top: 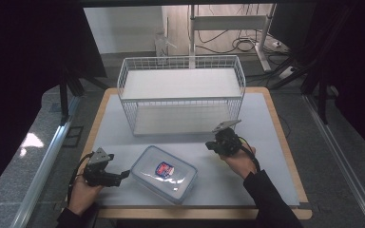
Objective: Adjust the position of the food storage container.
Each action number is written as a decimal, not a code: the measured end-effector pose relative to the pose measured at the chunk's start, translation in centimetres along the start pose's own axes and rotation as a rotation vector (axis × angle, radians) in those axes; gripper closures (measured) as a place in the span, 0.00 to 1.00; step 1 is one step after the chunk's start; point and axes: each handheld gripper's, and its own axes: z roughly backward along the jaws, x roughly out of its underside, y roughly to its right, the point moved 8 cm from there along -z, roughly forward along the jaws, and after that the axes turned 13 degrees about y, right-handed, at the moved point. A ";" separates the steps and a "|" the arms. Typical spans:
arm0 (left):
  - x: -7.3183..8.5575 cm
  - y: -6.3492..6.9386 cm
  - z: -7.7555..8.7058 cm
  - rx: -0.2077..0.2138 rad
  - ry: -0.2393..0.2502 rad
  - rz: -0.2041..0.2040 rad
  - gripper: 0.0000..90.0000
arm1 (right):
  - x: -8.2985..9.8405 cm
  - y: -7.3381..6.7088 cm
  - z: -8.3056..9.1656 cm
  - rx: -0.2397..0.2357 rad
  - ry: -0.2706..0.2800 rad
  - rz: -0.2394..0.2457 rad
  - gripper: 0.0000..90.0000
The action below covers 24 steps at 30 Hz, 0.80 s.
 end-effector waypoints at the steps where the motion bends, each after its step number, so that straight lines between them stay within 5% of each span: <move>1: 0.0 0.0 0.0 0.000 0.000 0.000 0.08 | 0.2 0.3 0.4 0.003 0.004 -0.007 1.00; 19: 0.0 0.1 -0.1 0.011 -0.003 0.006 0.08 | 3.7 4.3 5.9 0.125 0.021 -0.101 1.00; 24: -0.1 0.0 -0.1 0.028 0.020 -0.002 0.06 | 3.7 3.9 6.3 0.127 0.034 -0.093 0.99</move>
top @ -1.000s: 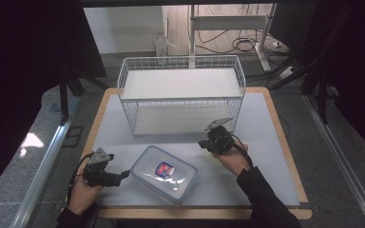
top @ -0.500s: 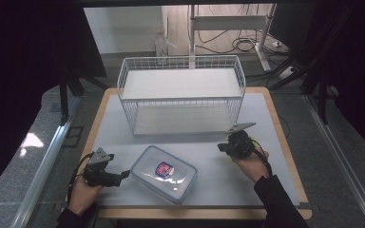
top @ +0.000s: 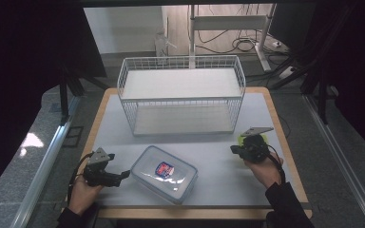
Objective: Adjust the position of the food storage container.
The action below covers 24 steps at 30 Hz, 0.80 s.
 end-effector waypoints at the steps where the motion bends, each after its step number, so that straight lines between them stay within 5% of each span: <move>1: 0.0 0.0 0.0 0.000 0.000 0.000 0.06 | 0.0 0.0 0.0 0.000 0.000 0.000 0.99; 6: 0.0 0.0 0.0 -0.005 -0.011 0.016 0.05 | -0.3 -2.2 0.6 -0.044 0.034 0.039 0.97; 11: -0.2 -0.3 0.0 -0.009 -0.021 0.104 0.11 | 0.6 -5.0 1.1 -0.100 0.034 0.060 0.95; 13: -0.4 -0.4 0.1 -0.017 -0.017 0.099 0.15 | 0.7 -5.3 1.1 -0.108 0.036 0.057 0.95; 15: -0.7 -0.3 0.0 0.005 -0.009 0.104 0.37 | 1.3 -6.8 1.3 -0.144 0.034 0.057 0.95; 19: -1.0 0.4 -0.5 0.057 -0.025 0.088 0.64 | 2.1 -9.0 1.0 -0.197 0.018 0.056 0.97; 24: -0.9 1.4 -1.2 0.116 -0.056 0.106 0.88 | 3.0 -12.1 0.6 -0.273 -0.012 0.065 0.98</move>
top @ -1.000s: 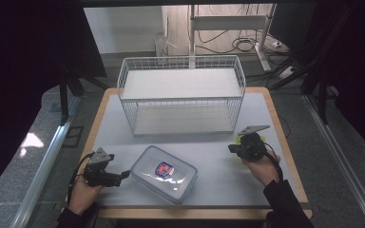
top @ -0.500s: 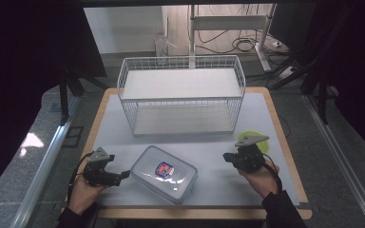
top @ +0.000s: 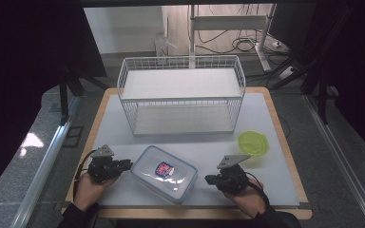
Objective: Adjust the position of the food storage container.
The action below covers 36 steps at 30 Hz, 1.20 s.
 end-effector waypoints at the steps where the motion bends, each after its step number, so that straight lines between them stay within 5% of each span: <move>1: 0.0 0.0 0.0 0.000 0.000 0.000 0.90 | 0.0 0.0 0.0 0.000 0.000 0.000 0.98; 5: 0.2 0.8 -0.7 0.021 -0.043 -0.004 0.96 | 1.2 -2.8 -1.4 -0.079 -0.060 0.013 0.97; 11: 0.3 1.2 -1.0 0.035 -0.056 0.021 0.99 | 1.4 -3.8 -2.1 -0.114 -0.074 -0.006 0.97; 18: 0.1 2.6 -1.7 0.072 -0.067 0.021 1.00 | 1.9 -2.7 -2.0 -0.057 -0.101 -0.013 0.98; 36: -0.8 5.0 -3.6 0.127 -0.063 0.042 1.00 | 1.1 3.0 -0.7 0.114 -0.044 -0.074 0.99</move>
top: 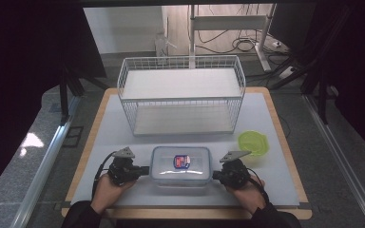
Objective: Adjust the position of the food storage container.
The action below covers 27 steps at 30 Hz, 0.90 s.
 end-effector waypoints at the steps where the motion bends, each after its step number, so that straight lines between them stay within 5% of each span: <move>1: -0.1 0.1 -0.2 0.004 0.002 0.002 1.00 | -0.1 0.4 0.0 0.008 0.003 0.001 0.99; 9: -0.3 -0.2 -0.1 -0.042 0.016 -0.031 0.89 | -0.2 1.1 0.2 0.002 0.018 -0.009 0.95; 11: -0.5 -0.9 0.7 -0.103 0.039 -0.076 0.77 | -0.2 1.2 0.6 -0.007 0.024 -0.001 0.85; 15: -0.4 -1.7 1.6 -0.160 0.061 -0.106 0.58 | -0.1 1.5 1.2 -0.036 0.039 0.002 0.69; 21: -0.5 -1.9 2.1 -0.166 0.101 -0.113 0.34 | -0.3 2.1 1.8 -0.033 0.067 0.039 0.45; 27: -0.2 -1.8 2.3 -0.151 0.098 -0.115 0.21 | -0.3 2.2 2.0 -0.020 0.075 0.062 0.33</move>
